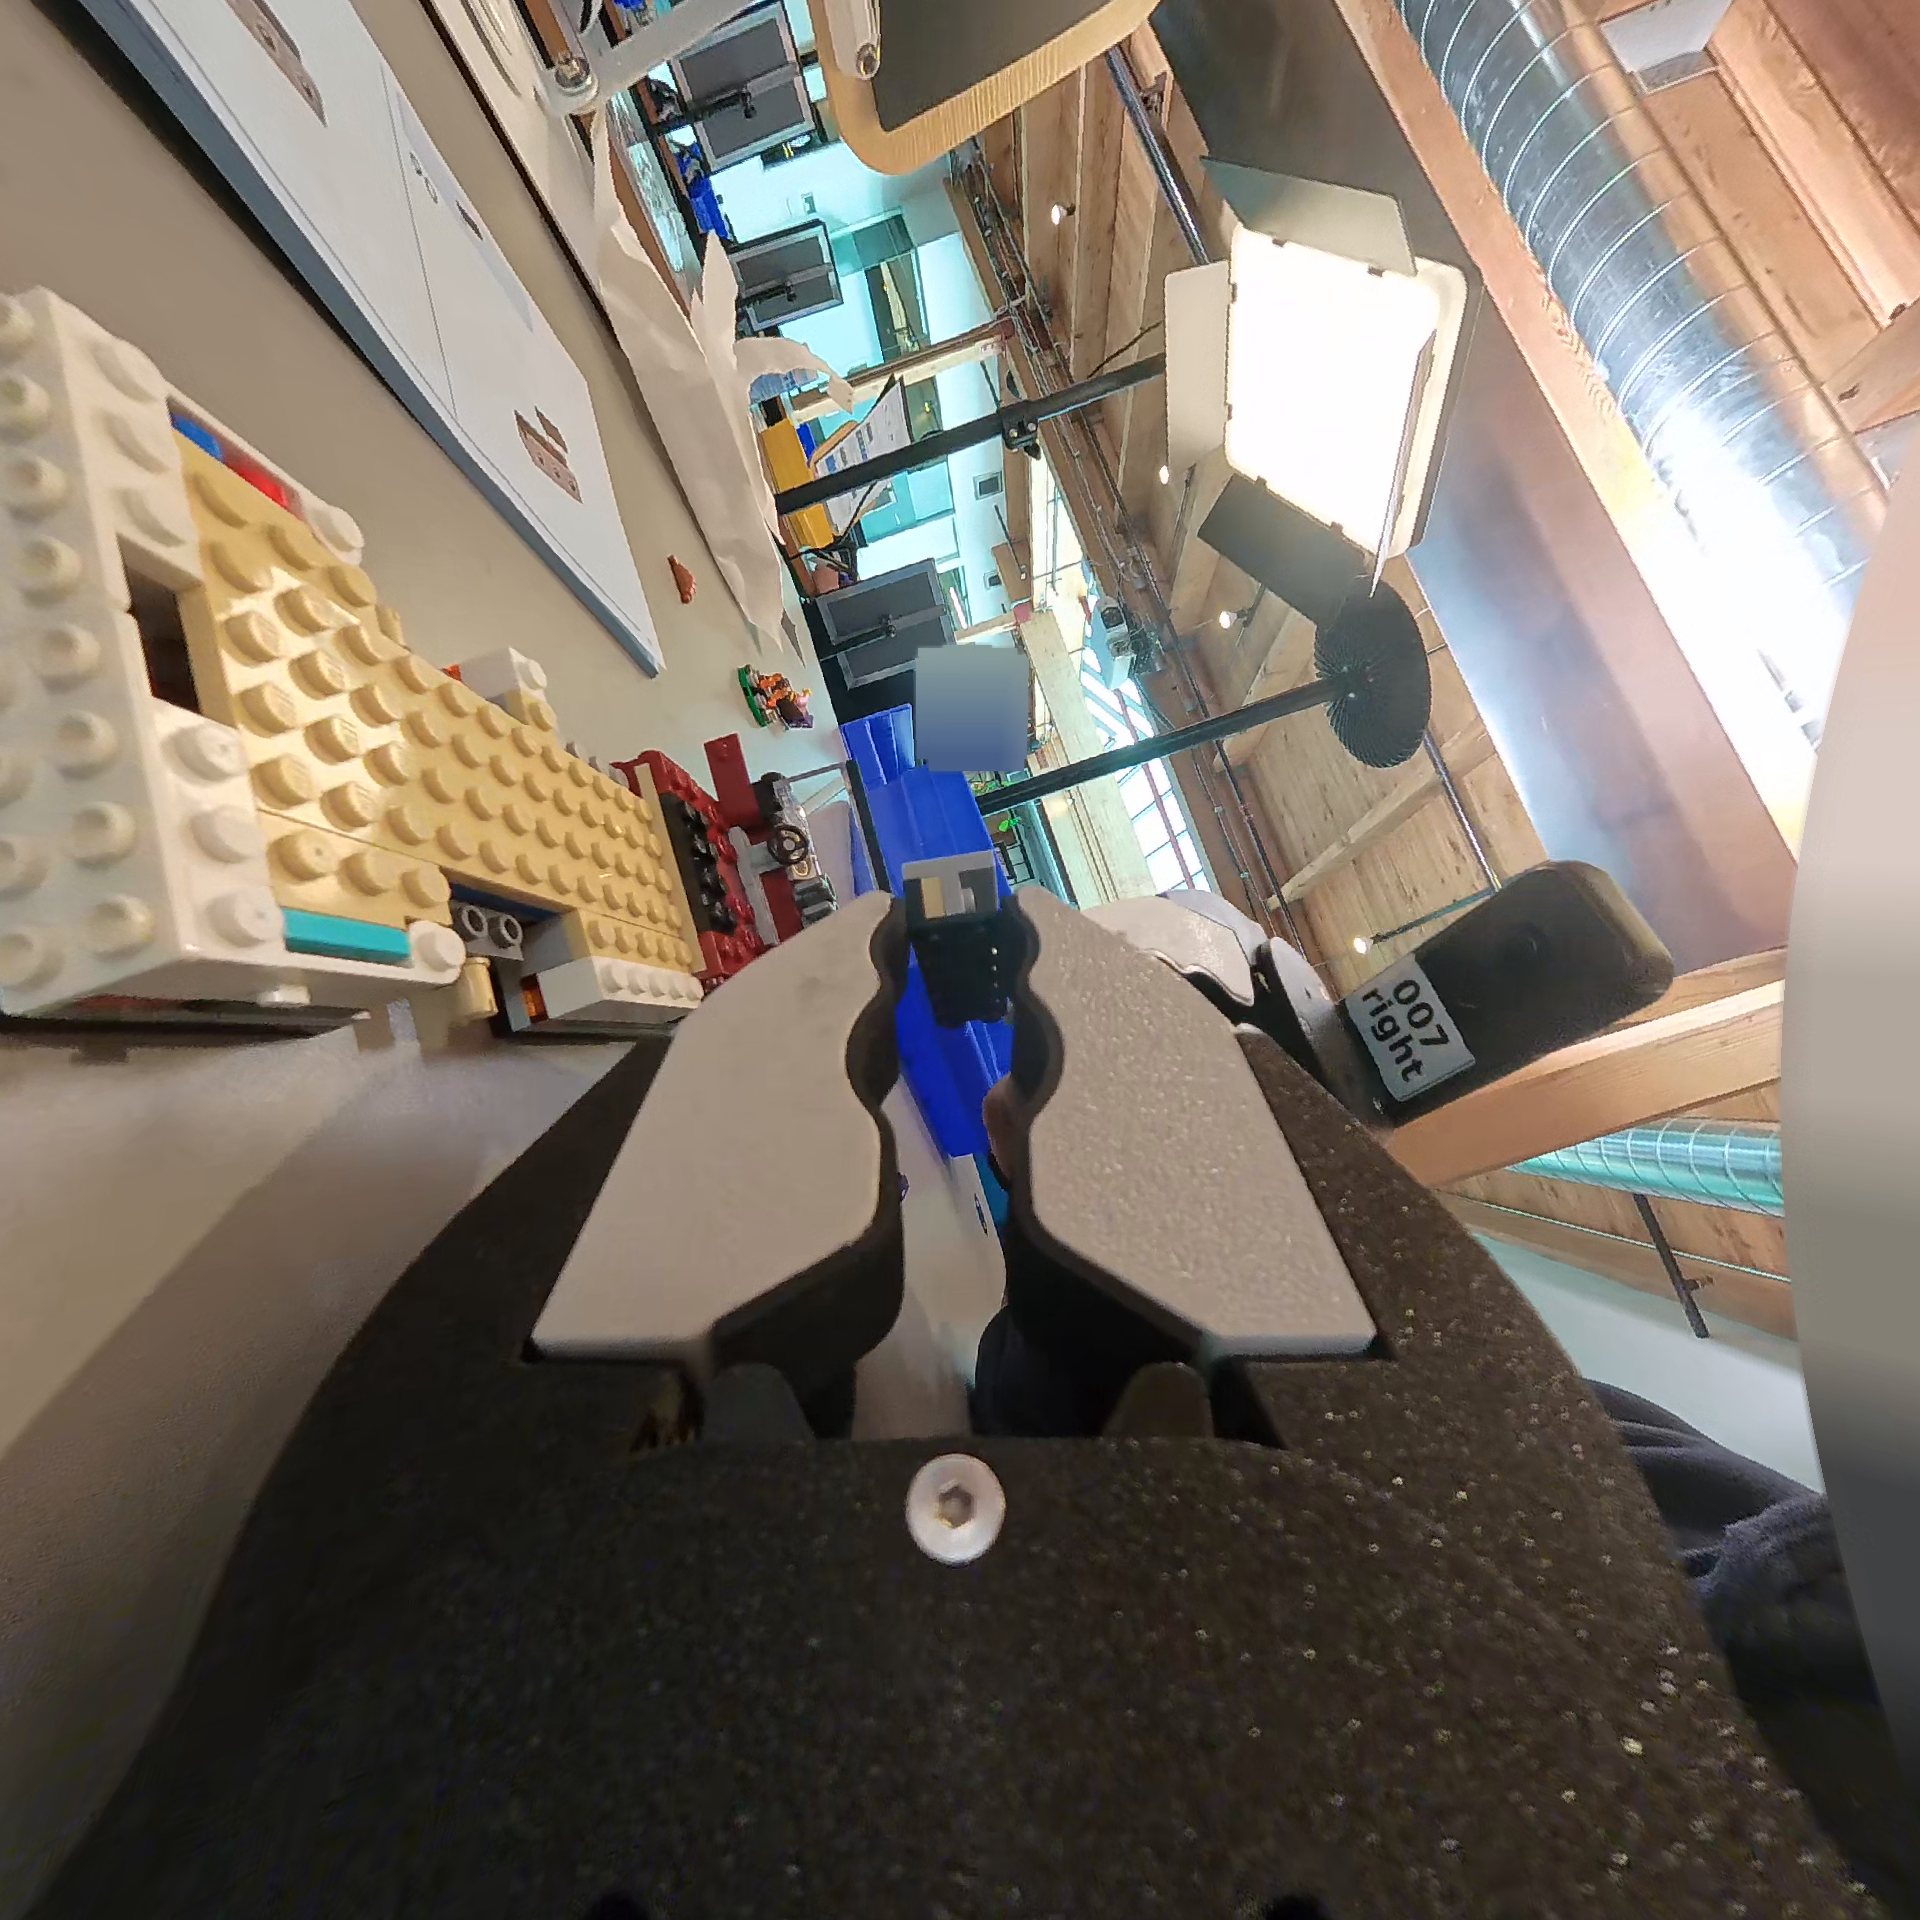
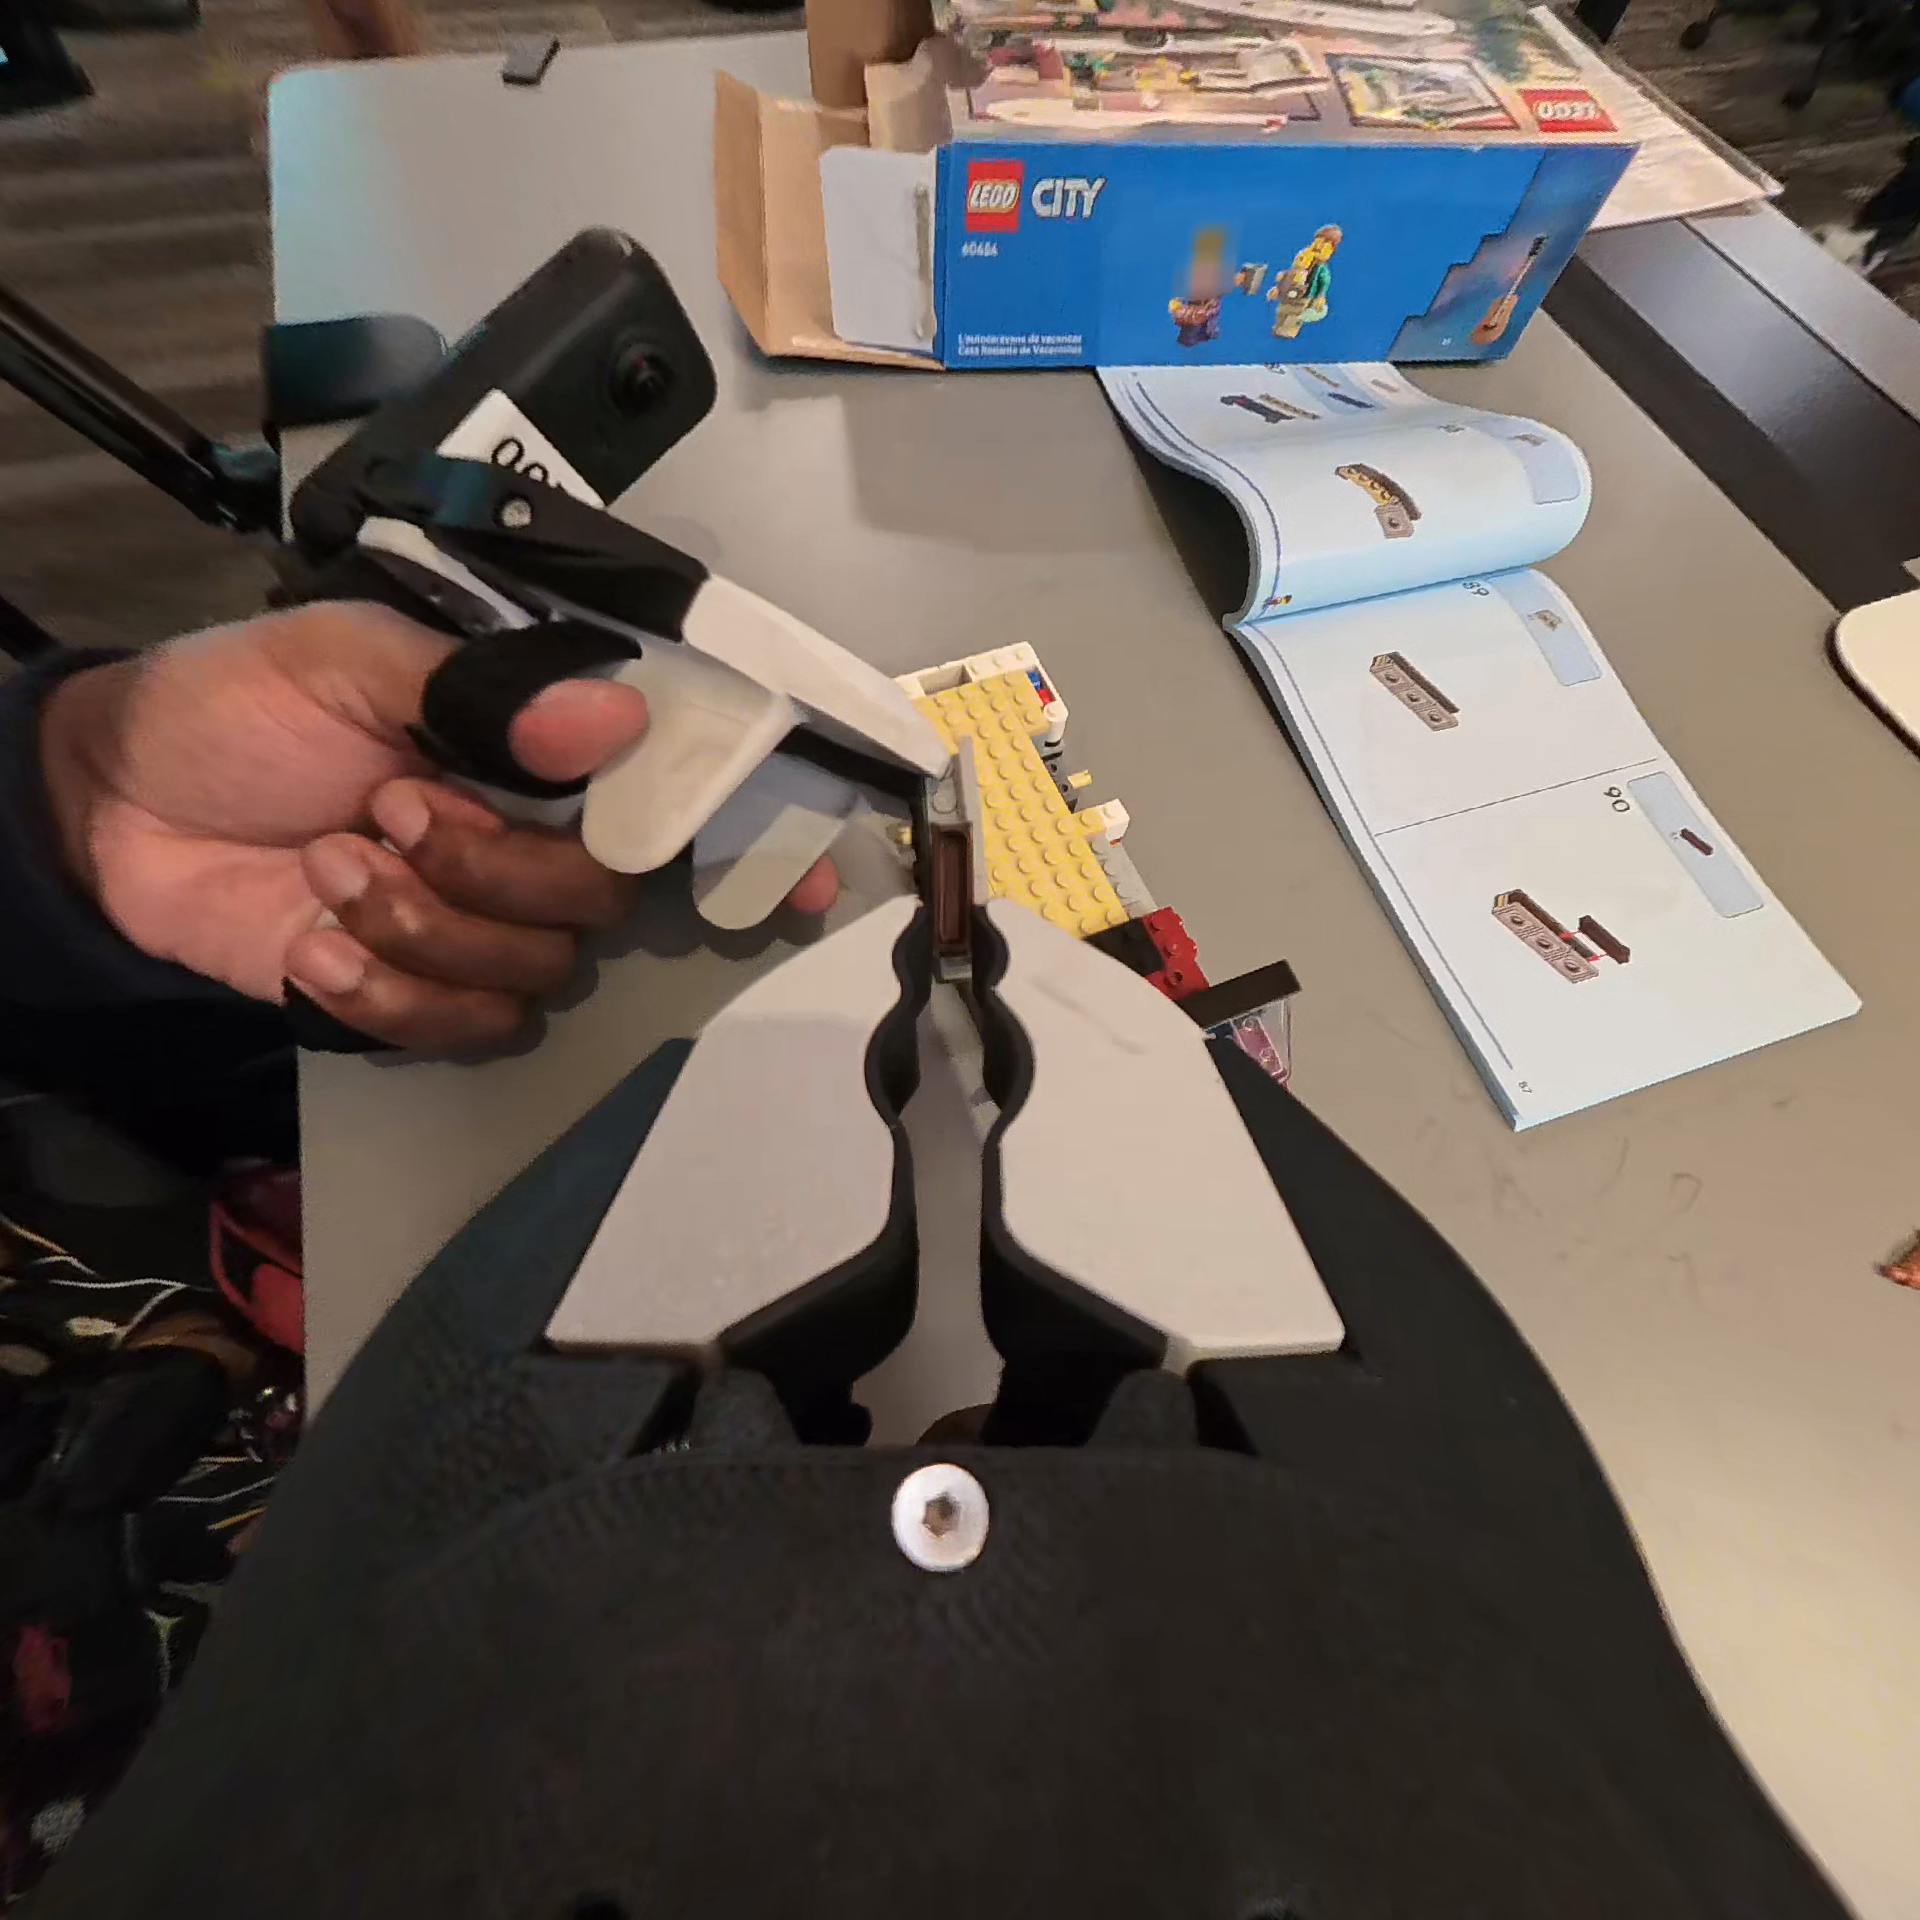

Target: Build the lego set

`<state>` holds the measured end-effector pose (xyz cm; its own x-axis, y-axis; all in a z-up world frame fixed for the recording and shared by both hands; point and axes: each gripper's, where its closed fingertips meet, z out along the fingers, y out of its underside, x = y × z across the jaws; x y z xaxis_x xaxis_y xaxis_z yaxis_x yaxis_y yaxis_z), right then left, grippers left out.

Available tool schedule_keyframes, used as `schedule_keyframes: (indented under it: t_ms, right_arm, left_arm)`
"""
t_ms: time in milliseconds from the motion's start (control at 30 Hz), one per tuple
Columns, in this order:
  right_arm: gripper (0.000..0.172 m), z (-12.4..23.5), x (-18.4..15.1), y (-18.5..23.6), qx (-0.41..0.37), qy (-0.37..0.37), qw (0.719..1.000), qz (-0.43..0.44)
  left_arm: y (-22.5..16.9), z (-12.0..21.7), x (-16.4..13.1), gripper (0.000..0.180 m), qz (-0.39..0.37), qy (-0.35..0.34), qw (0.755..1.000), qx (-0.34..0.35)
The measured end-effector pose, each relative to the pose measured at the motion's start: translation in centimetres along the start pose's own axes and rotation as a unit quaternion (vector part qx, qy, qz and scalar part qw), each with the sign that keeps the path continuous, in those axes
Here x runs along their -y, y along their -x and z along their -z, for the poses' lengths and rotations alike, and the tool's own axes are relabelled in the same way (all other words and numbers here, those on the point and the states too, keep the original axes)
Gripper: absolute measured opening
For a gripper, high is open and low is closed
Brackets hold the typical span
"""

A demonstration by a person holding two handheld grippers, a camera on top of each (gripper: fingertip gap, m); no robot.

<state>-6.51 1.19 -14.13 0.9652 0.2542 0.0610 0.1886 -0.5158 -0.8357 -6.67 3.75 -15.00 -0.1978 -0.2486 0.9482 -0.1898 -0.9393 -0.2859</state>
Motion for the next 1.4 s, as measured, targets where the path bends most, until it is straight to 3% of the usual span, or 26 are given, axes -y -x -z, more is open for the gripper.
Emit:
schedule_keyframes:
  t_ms: [633,867,1100,1400]
  right_arm:
    - [0.013,-0.5,-0.2,-0.1,-0.026,0.025,0.998,0.048]
    - [0.025,0.5,-0.8,-0.1,-0.051,-0.02,0.988,0.144]
    - [0.04,1.6,-1.5,-1.0,-0.15,-0.075,0.933,0.318]
    - [0.047,2.1,-0.3,0.5,-0.21,-0.112,0.825,0.513]
  left_arm:
    - [0.0,0.1,-0.1,0.017,0.002,-0.001,1.0,0.0]
    - [0.1,0.2,0.2,0.016,0.01,-0.006,1.0,0.0]
    - [0.0,0.2,0.2,0.016,0.049,-0.004,0.999,-0.016]
    - [-1.6,-0.3,-0.6,0.016,0.078,0.016,0.996,-0.048]
